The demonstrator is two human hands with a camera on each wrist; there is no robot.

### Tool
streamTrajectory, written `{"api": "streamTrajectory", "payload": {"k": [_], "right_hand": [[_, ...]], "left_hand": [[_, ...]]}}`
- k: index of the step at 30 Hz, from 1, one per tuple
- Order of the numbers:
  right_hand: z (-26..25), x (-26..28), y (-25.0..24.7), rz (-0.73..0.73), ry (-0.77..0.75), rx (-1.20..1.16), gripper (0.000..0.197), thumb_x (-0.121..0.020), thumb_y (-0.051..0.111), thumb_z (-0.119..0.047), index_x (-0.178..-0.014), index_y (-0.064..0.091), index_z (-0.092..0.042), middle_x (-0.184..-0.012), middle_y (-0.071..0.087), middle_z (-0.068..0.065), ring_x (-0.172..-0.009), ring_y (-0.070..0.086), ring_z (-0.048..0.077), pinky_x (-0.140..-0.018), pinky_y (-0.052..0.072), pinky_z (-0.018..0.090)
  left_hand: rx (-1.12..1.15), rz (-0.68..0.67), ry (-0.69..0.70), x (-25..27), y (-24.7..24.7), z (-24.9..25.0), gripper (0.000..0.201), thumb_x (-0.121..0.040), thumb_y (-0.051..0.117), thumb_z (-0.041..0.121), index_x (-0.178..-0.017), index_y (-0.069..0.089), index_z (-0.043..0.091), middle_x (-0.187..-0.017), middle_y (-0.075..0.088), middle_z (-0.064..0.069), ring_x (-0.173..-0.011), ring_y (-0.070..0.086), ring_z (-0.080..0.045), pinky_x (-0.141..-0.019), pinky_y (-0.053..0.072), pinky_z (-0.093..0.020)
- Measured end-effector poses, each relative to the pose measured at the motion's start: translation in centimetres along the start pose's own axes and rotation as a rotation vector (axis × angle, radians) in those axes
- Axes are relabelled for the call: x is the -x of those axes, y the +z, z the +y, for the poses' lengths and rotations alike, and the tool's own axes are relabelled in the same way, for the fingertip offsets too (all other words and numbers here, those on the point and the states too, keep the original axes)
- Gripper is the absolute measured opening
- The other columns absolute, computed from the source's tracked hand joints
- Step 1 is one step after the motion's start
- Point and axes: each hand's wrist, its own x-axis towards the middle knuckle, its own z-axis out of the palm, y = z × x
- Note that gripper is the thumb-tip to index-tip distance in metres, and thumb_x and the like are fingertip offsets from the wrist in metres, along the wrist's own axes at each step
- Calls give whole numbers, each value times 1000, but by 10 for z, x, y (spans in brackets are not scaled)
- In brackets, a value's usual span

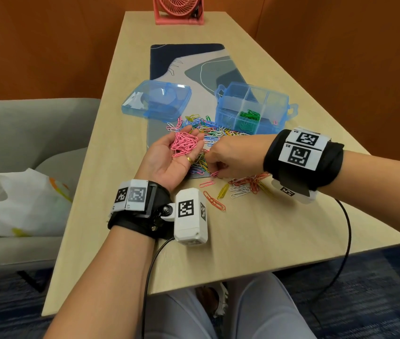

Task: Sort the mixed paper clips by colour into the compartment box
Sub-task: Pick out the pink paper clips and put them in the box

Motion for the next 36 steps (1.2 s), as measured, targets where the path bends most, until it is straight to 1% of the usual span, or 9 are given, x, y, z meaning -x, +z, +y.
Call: {"api": "streamTrajectory", "payload": {"k": [3,8,12,16,19,25,29,33,36], "right_hand": [[0,1,2,18,23,-20,11,-91,55,-18,-82,51,-23,-67,42,-14,-69,44,13,-53,29,13],[-1,5,-2,43,94,-98,7,-87,59,-17,-81,56,-19,-65,47,-13,-59,44,6,-53,31,14],[4,8,-26,249,154,-268,8,-88,60,-14,-92,67,-13,-72,57,-9,-63,50,6,-56,37,9],[0,0,-45,344,121,-311,19,-88,65,-14,-107,70,-13,-94,69,-2,-80,60,9,-72,47,14],[-8,-11,-48,381,114,-312,26,-86,66,-11,-112,69,-14,-102,70,-1,-89,62,9,-83,49,19],[-8,-16,-47,415,146,-298,23,-86,64,-7,-107,71,-12,-98,71,1,-83,60,8,-79,47,17],[-7,-4,-38,288,146,-274,11,-83,70,-14,-93,75,-16,-79,66,-6,-62,53,0,-59,39,5],[-16,-2,-13,20,105,-242,8,-79,75,-24,-86,74,-21,-65,58,-18,-58,52,-4,-55,37,6],[-18,-4,-3,-45,103,-248,5,-82,72,-22,-86,71,-19,-64,57,-16,-58,51,-2,-55,40,9]], "left_hand": [[11,-5,4,0,0,0,34,-102,31,16,-94,59,-3,-93,60,-19,-88,59,-30,-90,46,-43],[-18,-5,8,0,-1,0,33,-102,33,17,-96,59,-1,-94,61,-17,-88,61,-29,-80,53,-42],[-28,-5,6,-1,-2,-1,31,-101,34,17,-96,60,1,-93,63,-17,-87,62,-27,-76,54,-41],[-11,-26,3,1,0,-3,30,-101,35,14,-98,59,-2,-94,66,-19,-84,66,-28,-82,53,-47],[24,-51,0,1,0,-3,29,-101,32,12,-101,56,-4,-101,62,-19,-95,61,-28,-93,44,-47],[111,-68,-16,1,-1,-1,26,-99,33,10,-103,54,-5,-102,61,-22,-97,58,-31,-95,43,-48],[118,-61,-9,1,-2,3,27,-98,35,10,-96,57,-4,-97,60,-23,-92,59,-34,-93,46,-50],[84,-14,22,0,-5,9,31,-100,33,14,-92,58,-2,-93,60,-20,-89,58,-32,-93,45,-44],[82,-1,56,-1,-9,14,31,-100,33,14,-91,58,-1,-92,61,-19,-91,58,-31,-86,49,-43]]}}
